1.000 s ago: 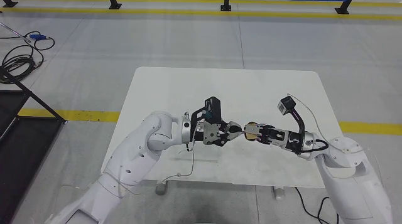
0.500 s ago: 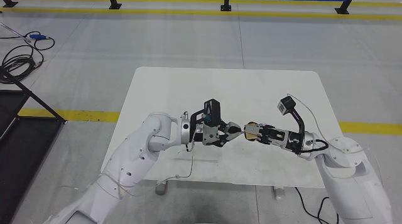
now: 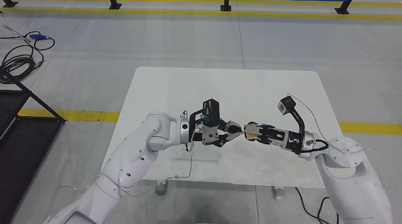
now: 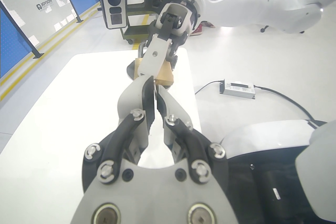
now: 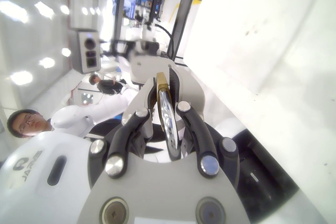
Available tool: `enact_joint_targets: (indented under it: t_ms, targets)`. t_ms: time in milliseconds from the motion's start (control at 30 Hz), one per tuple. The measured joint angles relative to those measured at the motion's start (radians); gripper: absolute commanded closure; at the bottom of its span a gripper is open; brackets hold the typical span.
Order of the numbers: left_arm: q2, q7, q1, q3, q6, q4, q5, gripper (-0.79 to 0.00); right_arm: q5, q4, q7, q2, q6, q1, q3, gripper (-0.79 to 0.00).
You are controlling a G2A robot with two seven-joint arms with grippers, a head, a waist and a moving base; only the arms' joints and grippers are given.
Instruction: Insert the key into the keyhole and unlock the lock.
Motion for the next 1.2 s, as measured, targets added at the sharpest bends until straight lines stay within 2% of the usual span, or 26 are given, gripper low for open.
enact_joint_targets:
  t_ms: [233,667,1033,1100,1200]
  targets:
    - [0.016,-0.032,0.027,-0.048,-0.002,-0.040,-0.028,-0.785,0.000,0.000,0.000,0.000,0.000,0.000,0.000,0.000]
    - [0.075,-0.160,0.178,-0.267,-0.005,-0.184,-0.182,-0.785,0.000,0.000,0.000,0.000,0.000,0.000,0.000,0.000]
    - [0.076,-0.160,0.181,-0.269,-0.001,-0.185,-0.187,-0.785,-0.003,-0.002,-0.003,0.001,-0.002,0.000,0.000,0.000]
    - [0.076,-0.160,0.181,-0.269,-0.001,-0.185,-0.187,-0.785,-0.058,-0.014,-0.028,0.004,-0.005,0.000,-0.016,0.000]
    - [0.076,-0.160,0.181,-0.269,-0.001,-0.185,-0.187,-0.785,-0.223,-0.001,-0.058,0.005,0.010,0.016,-0.063,0.000]
